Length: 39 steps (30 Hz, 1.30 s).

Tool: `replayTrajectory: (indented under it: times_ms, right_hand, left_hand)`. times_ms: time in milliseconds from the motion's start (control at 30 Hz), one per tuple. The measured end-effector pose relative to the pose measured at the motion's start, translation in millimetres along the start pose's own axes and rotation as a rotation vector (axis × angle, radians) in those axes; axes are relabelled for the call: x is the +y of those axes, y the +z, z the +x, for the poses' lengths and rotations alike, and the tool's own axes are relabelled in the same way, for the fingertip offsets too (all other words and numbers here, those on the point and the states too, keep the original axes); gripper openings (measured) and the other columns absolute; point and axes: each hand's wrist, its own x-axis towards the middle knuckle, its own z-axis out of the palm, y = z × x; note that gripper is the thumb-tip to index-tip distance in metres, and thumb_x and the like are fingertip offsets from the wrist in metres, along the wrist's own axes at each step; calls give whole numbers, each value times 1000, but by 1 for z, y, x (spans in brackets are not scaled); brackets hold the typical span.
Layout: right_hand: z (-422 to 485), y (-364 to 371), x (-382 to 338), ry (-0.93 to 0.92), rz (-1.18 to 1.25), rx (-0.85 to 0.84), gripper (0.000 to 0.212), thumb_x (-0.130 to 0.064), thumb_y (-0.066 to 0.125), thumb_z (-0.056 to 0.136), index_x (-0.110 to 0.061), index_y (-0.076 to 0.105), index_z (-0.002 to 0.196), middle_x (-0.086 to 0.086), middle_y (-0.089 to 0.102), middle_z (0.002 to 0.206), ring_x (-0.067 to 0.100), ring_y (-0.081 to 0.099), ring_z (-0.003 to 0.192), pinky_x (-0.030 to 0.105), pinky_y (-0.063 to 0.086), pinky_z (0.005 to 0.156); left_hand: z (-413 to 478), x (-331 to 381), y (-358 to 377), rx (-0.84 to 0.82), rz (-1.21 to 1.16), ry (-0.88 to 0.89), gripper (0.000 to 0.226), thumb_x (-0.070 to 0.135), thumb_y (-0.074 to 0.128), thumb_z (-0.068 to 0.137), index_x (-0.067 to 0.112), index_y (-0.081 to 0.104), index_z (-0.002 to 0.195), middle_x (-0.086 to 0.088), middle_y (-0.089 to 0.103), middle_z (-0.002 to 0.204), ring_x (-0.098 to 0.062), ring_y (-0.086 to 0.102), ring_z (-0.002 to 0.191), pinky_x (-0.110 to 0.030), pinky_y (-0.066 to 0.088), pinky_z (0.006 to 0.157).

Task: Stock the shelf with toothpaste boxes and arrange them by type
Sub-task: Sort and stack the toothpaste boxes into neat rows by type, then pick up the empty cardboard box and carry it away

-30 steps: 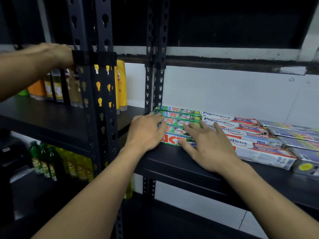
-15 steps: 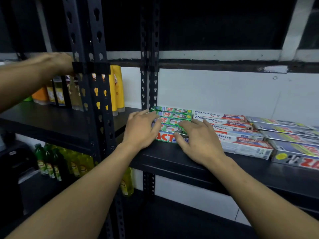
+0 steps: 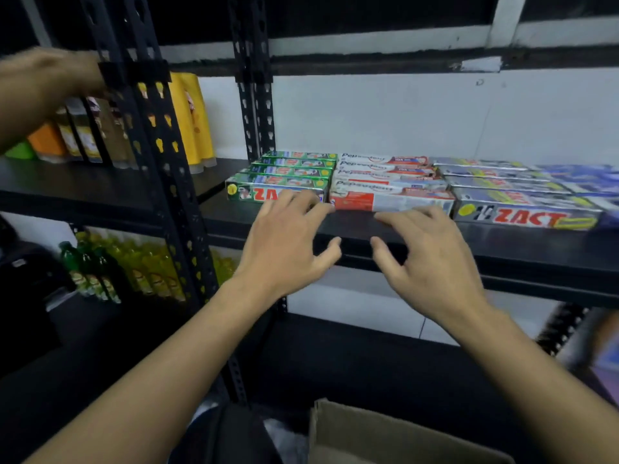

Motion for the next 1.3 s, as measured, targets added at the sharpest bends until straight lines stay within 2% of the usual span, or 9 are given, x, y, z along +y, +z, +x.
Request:
replayTrajectory:
  times_ms: [133, 233, 433, 667, 767, 867, 1033, 1167, 1300]
  right_hand:
    - [-52, -9, 10, -52, -7, 65, 29, -28, 63, 88, -14, 69, 112, -2, 69, 103, 27, 55, 101, 42, 46, 85]
    - [-92, -4, 23, -34, -7, -26, 29, -27, 64, 88, -15, 69, 114, -4, 68, 105, 24, 53, 102, 39, 44, 84]
    - [-187, 38, 70, 133, -63, -397, 38, -32, 62, 89, -18, 64, 123, -1, 69, 112, 24, 53, 105, 39, 46, 85]
    - [-309, 69, 119, 460, -57, -851, 56, -36, 63, 87, -23, 51, 140, 1, 57, 136, 30, 49, 121, 39, 46, 96]
    - [-359, 71, 138, 631, -7, -847, 64, -28, 72, 80, -18, 52, 140, 15, 61, 129, 39, 57, 112, 42, 51, 87]
    - [-410, 63, 148, 705, 30, -847, 72, -14, 75, 77, -14, 48, 144, 21, 60, 128, 43, 59, 106, 45, 52, 84]
    - [-450, 56, 155, 854, 30, -911, 76, -14, 67, 88, -18, 28, 153, 23, 55, 136, 39, 46, 131, 45, 48, 92]
    - [-461, 53, 150, 1088, 139, -884, 74, -19, 60, 95, -15, 17, 155, 15, 47, 146, 39, 53, 124, 38, 43, 89]
    - [-474, 55, 155, 1210, 218, -948, 76, -23, 56, 97, -25, 7, 156, 17, 49, 145, 39, 59, 117, 41, 50, 86]
  left_hand:
    - [-39, 32, 10, -27, -18, 81, 40, 48, 54, 86, 18, 66, 111, 2, 60, 103, -22, 53, 95, -38, 42, 78]
    - [-71, 47, 32, -114, -25, 114, 37, 46, 53, 86, 17, 65, 106, 2, 61, 98, -23, 54, 91, -37, 42, 75]
    - [-150, 58, 109, -578, -42, 23, 47, 48, 46, 92, 22, 52, 131, 3, 56, 122, -22, 51, 112, -40, 42, 92]
    - [-261, 64, 191, -1024, -107, -160, 60, 48, 51, 92, 17, 38, 142, -5, 46, 136, -29, 48, 118, -41, 45, 91]
    - [-308, 68, 205, -1090, -249, -312, 80, 45, 59, 88, 15, 23, 153, -5, 28, 155, -32, 42, 129, -40, 45, 97]
    - [-340, 68, 213, -1175, -337, -435, 90, 45, 62, 89, 16, 10, 157, -6, 10, 164, -34, 34, 140, -40, 39, 106]
    - [-353, 67, 224, -1173, -410, -747, 85, 41, 63, 93, 13, 15, 157, -13, 38, 155, -31, 45, 135, -33, 40, 100]
    - [-361, 72, 226, -1191, -536, -769, 75, 28, 66, 92, 20, 25, 154, -10, 53, 143, -30, 54, 124, -27, 40, 84]
    - [-363, 70, 226, -1203, -516, -772, 78, 11, 63, 91, 23, 21, 156, -11, 55, 139, -31, 55, 121, -22, 36, 79]
